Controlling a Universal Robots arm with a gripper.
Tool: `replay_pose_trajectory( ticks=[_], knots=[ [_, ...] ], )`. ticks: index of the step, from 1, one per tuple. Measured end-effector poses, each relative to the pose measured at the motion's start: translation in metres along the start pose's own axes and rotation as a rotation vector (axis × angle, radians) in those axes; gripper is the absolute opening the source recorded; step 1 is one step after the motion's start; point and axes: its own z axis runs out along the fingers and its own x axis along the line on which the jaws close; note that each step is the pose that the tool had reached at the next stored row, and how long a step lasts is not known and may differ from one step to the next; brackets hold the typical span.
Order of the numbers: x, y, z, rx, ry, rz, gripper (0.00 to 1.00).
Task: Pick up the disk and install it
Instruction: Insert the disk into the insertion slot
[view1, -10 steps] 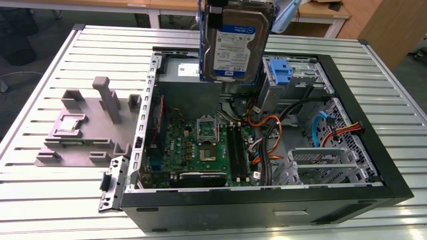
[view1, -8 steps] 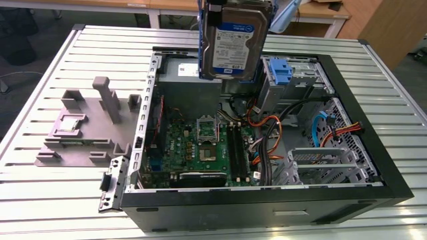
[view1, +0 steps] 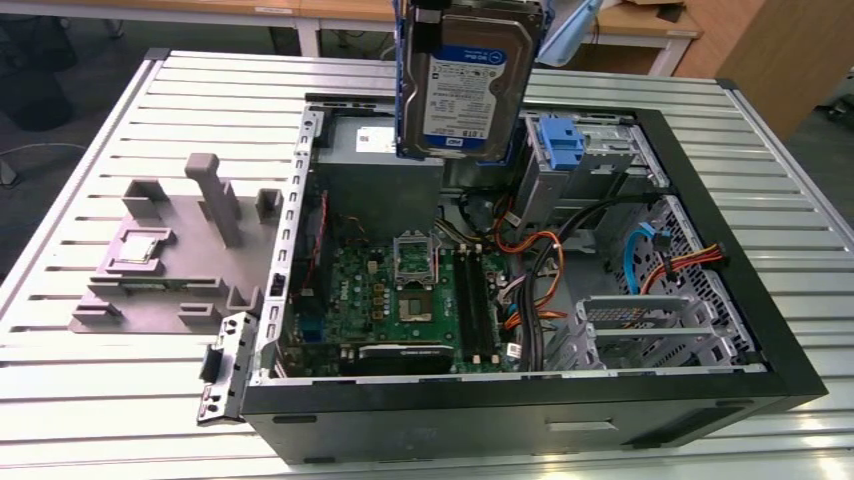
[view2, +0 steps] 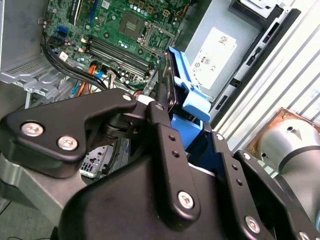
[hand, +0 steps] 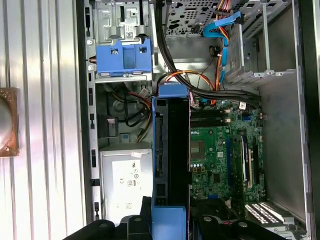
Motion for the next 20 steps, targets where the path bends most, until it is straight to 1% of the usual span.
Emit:
replay_pose_trajectory(
  ticks=[14, 16, 17, 20],
  knots=[
    [-0.0006, -0.0007, 0.0, 0.0, 0.0, 0.0, 0.36],
    [-0.0024, -0.0005, 0.0, 0.0, -0.0007, 0.0, 0.36],
    [-0.0099, 0.0001, 0.0003, -0.0002, -0.0029, 0.0, 0.36],
    [-0.0099, 0.0001, -0.0005, -0.0003, -0.003, 0.0, 0.36]
  ],
)
